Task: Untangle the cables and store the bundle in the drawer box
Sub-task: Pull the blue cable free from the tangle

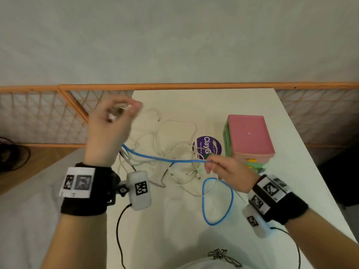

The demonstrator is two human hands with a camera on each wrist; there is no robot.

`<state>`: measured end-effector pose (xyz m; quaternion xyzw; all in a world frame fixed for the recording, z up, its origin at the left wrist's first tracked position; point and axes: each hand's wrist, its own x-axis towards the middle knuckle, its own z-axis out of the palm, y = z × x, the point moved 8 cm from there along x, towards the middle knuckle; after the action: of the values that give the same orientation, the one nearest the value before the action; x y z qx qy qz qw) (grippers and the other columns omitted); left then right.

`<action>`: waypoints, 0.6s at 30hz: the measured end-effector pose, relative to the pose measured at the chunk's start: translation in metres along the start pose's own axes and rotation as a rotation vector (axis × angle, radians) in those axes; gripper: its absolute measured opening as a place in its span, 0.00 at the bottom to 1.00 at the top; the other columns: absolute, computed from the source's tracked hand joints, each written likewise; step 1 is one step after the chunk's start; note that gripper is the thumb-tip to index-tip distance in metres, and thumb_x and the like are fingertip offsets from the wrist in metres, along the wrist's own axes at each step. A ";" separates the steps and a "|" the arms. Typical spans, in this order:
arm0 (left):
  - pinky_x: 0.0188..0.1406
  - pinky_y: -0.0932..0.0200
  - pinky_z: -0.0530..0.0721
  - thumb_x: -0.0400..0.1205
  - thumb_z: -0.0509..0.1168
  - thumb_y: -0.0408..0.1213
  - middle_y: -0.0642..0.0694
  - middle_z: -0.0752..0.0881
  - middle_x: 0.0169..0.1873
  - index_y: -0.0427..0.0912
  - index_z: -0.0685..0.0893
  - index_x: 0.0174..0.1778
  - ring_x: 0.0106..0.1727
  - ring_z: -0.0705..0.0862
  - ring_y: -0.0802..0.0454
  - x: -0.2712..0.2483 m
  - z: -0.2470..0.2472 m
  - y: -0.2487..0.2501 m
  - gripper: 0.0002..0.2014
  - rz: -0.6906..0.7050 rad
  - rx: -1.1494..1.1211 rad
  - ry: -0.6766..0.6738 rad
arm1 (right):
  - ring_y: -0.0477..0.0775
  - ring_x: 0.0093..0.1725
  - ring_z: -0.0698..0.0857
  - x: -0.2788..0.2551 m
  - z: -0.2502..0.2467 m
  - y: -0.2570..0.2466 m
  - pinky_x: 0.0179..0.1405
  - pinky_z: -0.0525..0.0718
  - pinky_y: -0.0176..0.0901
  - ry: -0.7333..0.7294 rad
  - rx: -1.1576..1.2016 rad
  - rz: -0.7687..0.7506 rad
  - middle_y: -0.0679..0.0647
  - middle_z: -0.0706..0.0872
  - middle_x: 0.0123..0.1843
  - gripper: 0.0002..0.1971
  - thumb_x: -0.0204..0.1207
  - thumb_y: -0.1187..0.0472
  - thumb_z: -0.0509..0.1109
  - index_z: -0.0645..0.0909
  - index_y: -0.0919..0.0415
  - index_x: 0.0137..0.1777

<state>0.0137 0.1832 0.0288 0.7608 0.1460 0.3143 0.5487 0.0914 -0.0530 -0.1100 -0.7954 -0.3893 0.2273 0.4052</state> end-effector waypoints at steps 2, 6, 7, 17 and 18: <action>0.26 0.69 0.71 0.72 0.76 0.50 0.53 0.77 0.27 0.58 0.88 0.48 0.27 0.72 0.61 -0.018 0.046 0.006 0.10 0.021 0.282 -0.345 | 0.46 0.33 0.77 0.013 -0.018 -0.038 0.40 0.77 0.38 0.025 -0.014 -0.107 0.46 0.80 0.33 0.11 0.83 0.56 0.59 0.78 0.55 0.40; 0.25 0.69 0.67 0.76 0.70 0.53 0.51 0.77 0.23 0.52 0.85 0.32 0.25 0.71 0.62 -0.041 0.087 0.014 0.12 0.077 0.389 -0.574 | 0.55 0.28 0.72 0.029 -0.052 -0.089 0.29 0.73 0.43 0.119 0.158 -0.201 0.55 0.76 0.28 0.11 0.79 0.54 0.60 0.79 0.57 0.40; 0.25 0.69 0.69 0.78 0.68 0.52 0.51 0.78 0.23 0.52 0.84 0.31 0.25 0.72 0.62 -0.031 0.074 0.014 0.12 0.087 0.383 -0.454 | 0.50 0.26 0.69 0.028 -0.059 -0.086 0.26 0.69 0.39 0.128 0.237 -0.180 0.50 0.73 0.26 0.10 0.78 0.54 0.60 0.78 0.56 0.40; 0.31 0.66 0.75 0.79 0.69 0.49 0.46 0.79 0.28 0.54 0.72 0.76 0.29 0.78 0.52 0.000 -0.011 0.017 0.28 0.152 0.674 -0.023 | 0.47 0.26 0.69 0.007 -0.070 -0.044 0.29 0.71 0.42 0.147 0.117 -0.048 0.45 0.73 0.25 0.11 0.84 0.61 0.58 0.79 0.62 0.44; 0.30 0.73 0.74 0.79 0.69 0.50 0.49 0.79 0.25 0.57 0.67 0.80 0.28 0.78 0.51 -0.009 0.013 0.026 0.32 0.217 0.663 -0.132 | 0.55 0.29 0.71 0.012 -0.067 -0.055 0.31 0.73 0.47 0.144 0.084 -0.093 0.52 0.76 0.28 0.11 0.84 0.59 0.59 0.80 0.58 0.43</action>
<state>0.0119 0.1597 0.0474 0.9273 0.1224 0.2564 0.2436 0.1205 -0.0542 -0.0271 -0.7730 -0.3858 0.1665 0.4752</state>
